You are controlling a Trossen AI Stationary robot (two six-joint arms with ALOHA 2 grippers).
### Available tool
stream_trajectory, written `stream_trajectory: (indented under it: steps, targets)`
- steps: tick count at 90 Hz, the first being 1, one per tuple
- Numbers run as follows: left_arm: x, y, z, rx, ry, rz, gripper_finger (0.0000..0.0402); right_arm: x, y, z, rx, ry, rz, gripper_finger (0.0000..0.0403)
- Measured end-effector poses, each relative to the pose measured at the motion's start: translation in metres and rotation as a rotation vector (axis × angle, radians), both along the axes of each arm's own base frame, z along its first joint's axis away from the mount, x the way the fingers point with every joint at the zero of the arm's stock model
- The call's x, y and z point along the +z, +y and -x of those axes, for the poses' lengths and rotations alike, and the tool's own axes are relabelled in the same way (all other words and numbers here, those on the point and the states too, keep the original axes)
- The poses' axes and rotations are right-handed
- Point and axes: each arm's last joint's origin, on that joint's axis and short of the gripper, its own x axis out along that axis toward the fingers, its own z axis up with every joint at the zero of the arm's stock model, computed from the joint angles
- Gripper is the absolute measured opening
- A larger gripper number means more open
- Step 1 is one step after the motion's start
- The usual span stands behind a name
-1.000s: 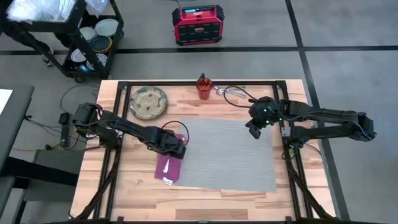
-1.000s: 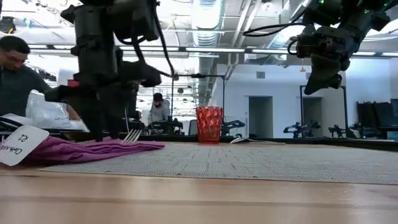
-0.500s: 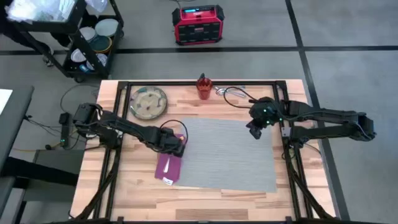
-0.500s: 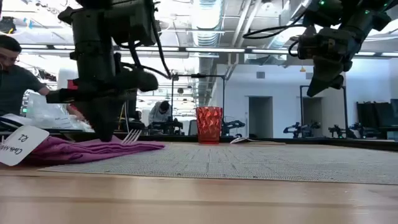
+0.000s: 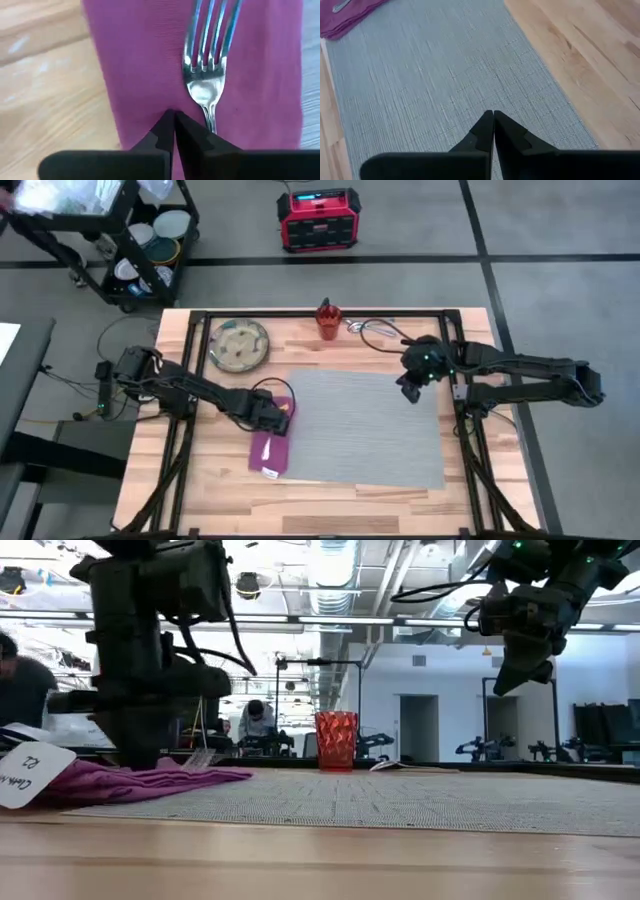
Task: Set table place
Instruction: Adjust the purple table napkin, then put the spoon on top of the table mat
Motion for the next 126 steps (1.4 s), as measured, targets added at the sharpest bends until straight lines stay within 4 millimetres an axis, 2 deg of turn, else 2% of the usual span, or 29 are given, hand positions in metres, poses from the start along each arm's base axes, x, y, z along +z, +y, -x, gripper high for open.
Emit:
stream_trajectory:
  steps: [28,47,80,90,106,116,126]
  targets:
    - [0.000,-0.012,0.024,-0.063,0.211,-0.015,0.0000,0.000,-0.007,0.002,-0.042,0.001,0.000,0.0000]
    - [0.000,-0.021,0.025,-0.036,0.192,0.000,0.0000,0.000,-0.007,0.003,-0.045,0.001,0.000,0.0000]
    - [0.010,-0.024,0.021,-0.016,0.073,0.060,0.0000,0.001,-0.007,0.002,-0.044,-0.011,0.005,0.0000]
    - [0.020,-0.022,0.024,0.020,0.028,0.063,0.0000,0.001,-0.008,0.002,-0.049,-0.011,0.005,0.0000]
    - [0.047,-0.014,0.027,0.049,-0.124,0.073,0.0000,0.001,-0.008,0.002,-0.042,-0.014,0.010,0.0000]
    - [0.069,-0.005,0.022,0.092,-0.290,0.040,0.0000,0.002,-0.008,0.002,-0.040,-0.014,0.008,0.0000]
    - [0.086,0.009,0.014,0.148,-0.475,-0.063,0.0000,0.012,-0.009,-0.001,-0.039,-0.048,0.021,0.0000]
